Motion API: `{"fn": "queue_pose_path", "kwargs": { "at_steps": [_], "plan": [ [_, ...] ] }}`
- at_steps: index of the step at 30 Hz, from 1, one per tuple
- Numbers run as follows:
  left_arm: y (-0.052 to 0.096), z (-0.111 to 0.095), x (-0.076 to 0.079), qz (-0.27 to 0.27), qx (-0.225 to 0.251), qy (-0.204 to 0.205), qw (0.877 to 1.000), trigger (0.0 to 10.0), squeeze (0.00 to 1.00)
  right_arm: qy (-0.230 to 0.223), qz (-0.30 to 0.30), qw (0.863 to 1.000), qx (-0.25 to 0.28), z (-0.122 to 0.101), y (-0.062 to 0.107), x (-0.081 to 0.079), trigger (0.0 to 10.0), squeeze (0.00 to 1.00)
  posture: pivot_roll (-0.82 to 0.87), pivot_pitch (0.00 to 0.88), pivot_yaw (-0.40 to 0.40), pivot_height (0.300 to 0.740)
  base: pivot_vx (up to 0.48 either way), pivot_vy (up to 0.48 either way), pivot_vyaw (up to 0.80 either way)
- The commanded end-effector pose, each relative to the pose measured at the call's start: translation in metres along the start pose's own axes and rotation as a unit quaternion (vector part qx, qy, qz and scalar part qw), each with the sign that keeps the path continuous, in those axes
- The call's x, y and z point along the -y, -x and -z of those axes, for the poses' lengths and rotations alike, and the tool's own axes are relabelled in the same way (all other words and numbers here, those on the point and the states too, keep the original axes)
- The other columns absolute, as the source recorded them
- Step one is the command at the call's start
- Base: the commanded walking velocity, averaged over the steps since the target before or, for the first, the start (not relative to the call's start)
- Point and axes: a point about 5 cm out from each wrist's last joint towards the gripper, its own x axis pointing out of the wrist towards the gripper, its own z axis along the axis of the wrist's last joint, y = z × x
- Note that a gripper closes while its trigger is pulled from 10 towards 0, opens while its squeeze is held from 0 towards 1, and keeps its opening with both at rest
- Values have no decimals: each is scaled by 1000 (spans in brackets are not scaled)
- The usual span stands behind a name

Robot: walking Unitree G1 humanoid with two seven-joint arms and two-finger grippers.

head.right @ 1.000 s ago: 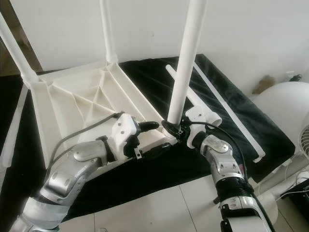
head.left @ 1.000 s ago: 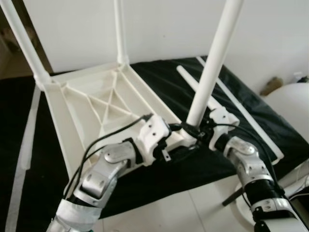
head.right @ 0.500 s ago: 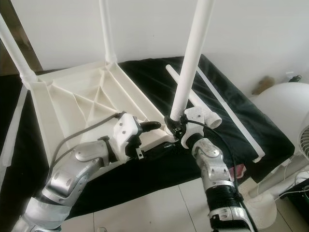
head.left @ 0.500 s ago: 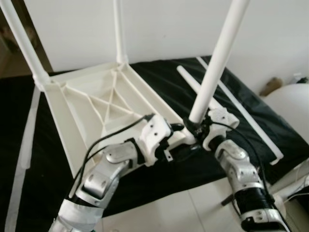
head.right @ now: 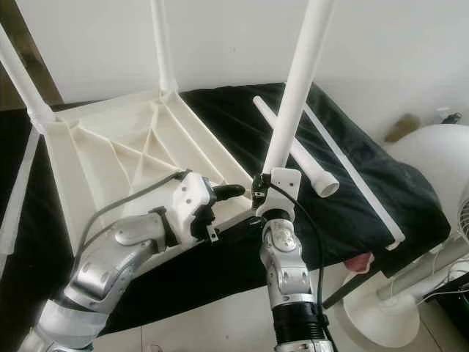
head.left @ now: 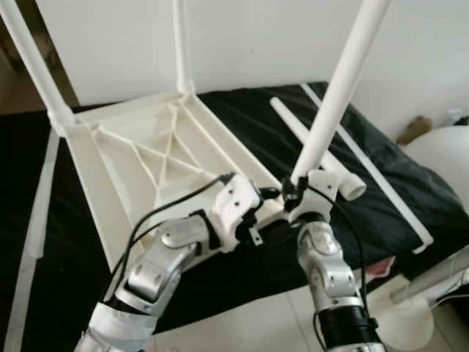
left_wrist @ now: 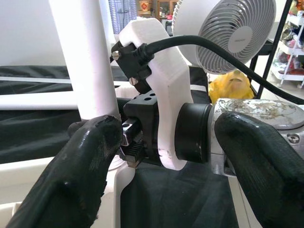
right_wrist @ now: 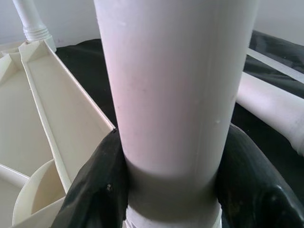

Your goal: Building children table

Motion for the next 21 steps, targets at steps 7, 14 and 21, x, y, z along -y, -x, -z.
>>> {"fn": "queue_pose_path", "kwargs": {
  "at_steps": [7, 14, 21],
  "plan": [
    [0, 0, 3, 16, -2, 0, 1000, 10000, 0, -45, 35, 997, -54, 19, 9, 9, 10000, 0, -51, 43, -16, 740, 0, 0, 0],
    [-2, 1, 1, 6, 0, -11, 1000, 10000, 0, -42, 17, 999, -24, 8, 7, 16, 10000, 1000, -51, 26, -21, 740, 0, 0, 0],
    [-2, 0, 1, -3, 3, -17, 1000, 10000, 0, -55, -14, 998, -8, 2, 7, 24, 10000, 1000, -47, 20, -25, 740, 0, 0, 0]
  ]
}}
